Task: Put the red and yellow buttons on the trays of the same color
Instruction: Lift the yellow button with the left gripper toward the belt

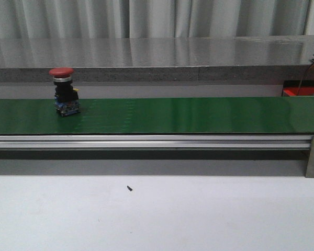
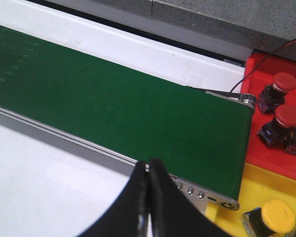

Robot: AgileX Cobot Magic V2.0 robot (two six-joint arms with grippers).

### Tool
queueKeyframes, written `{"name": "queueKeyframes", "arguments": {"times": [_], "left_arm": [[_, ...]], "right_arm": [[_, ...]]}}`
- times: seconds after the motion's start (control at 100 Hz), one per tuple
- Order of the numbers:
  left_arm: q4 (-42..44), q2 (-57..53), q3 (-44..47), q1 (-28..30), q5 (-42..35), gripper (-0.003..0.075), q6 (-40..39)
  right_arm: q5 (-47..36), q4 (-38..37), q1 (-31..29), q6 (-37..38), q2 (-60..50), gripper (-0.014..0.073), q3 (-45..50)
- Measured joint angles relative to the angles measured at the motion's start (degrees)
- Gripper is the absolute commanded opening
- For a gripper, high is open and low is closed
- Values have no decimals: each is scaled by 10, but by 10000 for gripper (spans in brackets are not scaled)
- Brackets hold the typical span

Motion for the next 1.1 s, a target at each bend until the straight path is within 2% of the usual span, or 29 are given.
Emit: {"name": "queueKeyframes", "arguments": {"times": [0.2,0.45,0.63,0.82,1.1], "left_arm": [[-52,-64,89,0,25,200,35],[-106,-182,270,-7,-19,200,108],[-127,-231,374,-38,-47,200,153],[-129,-232,423,-78,-68,200,163],[-139,-225,425,-116,-120,201,165]], "right_arm": [[0,0,0,0,0,-68,0],[0,0,0,0,0,-68,0],[-14,0,0,0,0,-68,0],[-30,0,0,0,0,-68,0],[-32,0,0,0,0,-68,0]]}}
